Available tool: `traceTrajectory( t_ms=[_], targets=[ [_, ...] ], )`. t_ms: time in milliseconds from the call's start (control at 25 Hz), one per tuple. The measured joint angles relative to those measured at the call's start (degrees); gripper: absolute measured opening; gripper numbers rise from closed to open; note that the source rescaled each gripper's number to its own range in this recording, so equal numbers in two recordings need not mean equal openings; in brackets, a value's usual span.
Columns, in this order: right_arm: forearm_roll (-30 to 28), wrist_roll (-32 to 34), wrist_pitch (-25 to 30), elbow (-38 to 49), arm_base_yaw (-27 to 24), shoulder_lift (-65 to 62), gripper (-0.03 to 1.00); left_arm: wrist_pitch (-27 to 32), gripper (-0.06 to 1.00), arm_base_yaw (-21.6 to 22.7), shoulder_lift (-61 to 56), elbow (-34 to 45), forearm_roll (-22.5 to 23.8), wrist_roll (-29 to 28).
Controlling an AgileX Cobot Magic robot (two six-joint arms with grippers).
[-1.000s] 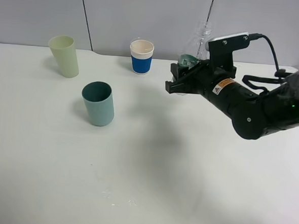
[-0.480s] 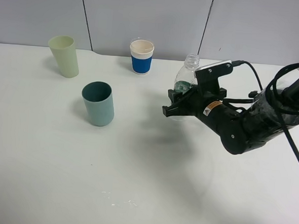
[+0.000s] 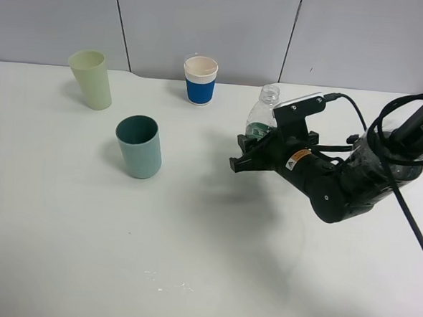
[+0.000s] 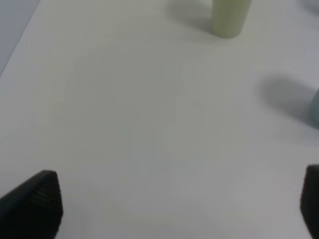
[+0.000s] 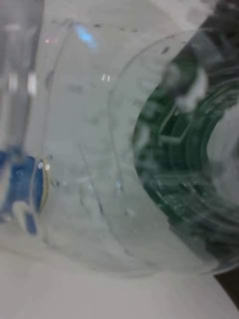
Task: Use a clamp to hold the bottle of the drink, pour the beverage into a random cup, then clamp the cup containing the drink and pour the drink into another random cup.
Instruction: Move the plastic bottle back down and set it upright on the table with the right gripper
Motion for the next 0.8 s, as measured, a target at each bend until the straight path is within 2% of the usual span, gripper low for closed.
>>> traceTrajectory(
  t_ms=[360,400,480,560,600,680,800],
  targets=[
    [-0.1,-1.9,0.2,0.0,0.0,0.0,0.0,0.0,0.89,0.0,0.0,0.0,0.0,0.0],
    [-0.1,-2.3,0.2,0.0,0.0,0.0,0.03,0.0,0.89,0.0,0.0,0.0,0.0,0.0],
    [-0.1,-2.7,0.5,0.0,0.0,0.0,0.29,0.0,0.89,0.0,0.0,0.0,0.0,0.0],
    [-0.1,-2.9,0.4,0.1,0.0,0.1,0.68,0.0,0.89,0.0,0.0,0.0,0.0,0.0],
    [-0.1,-2.9,0.1,0.1,0.0,0.1,0.81,0.0,0.89,0.0,0.0,0.0,0.0,0.0],
    [-0.1,-2.9,-0.7,0.1,0.0,0.1,0.93,0.0,0.89,0.0,0.0,0.0,0.0,0.0],
    [-1.1,-2.9,-1.0,0.1,0.0,-0.9,0.99,0.0,0.89,0.0,0.0,0.0,0.0,0.0]
  ],
)
